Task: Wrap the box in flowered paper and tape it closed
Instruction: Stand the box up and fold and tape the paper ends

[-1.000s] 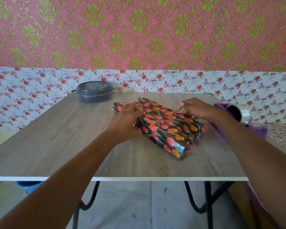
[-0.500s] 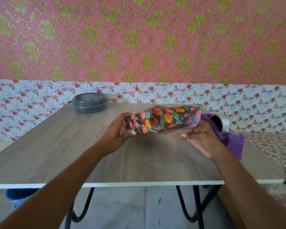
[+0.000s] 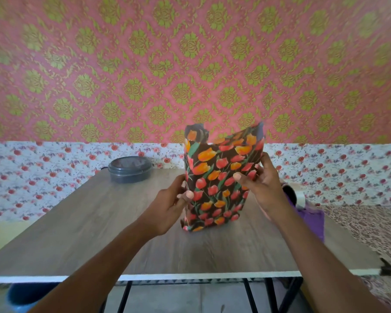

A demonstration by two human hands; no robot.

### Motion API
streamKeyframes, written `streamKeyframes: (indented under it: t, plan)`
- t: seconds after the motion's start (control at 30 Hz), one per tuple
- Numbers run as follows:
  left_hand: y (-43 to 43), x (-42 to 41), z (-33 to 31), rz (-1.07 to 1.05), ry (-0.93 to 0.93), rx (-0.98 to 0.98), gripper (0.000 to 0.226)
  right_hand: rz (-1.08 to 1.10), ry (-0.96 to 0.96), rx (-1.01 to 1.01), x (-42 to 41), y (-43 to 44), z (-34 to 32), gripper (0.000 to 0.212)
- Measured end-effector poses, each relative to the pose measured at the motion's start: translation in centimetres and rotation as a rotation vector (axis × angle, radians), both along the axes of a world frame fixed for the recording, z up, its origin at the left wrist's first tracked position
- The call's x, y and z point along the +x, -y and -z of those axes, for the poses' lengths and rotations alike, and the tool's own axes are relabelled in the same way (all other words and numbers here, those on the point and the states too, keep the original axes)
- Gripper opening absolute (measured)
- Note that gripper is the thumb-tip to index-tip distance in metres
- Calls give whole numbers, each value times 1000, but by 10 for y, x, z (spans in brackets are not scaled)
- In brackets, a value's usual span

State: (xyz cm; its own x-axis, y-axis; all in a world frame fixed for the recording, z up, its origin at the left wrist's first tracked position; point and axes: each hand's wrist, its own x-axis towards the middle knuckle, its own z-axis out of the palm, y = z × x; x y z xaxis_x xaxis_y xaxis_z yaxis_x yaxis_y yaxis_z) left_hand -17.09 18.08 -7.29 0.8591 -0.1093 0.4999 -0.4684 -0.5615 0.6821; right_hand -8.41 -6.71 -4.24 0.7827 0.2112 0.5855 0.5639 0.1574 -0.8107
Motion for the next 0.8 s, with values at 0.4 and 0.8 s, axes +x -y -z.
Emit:
streamKeyframes:
  t: [0.4, 0.8]
  plan:
    - [18, 11, -127, -190, 87, -232, 30, 91, 22, -149, 4, -7, 7, 61]
    - [48, 43, -192, -187, -78, 673, 31, 37, -1, -142, 9, -7, 4, 50]
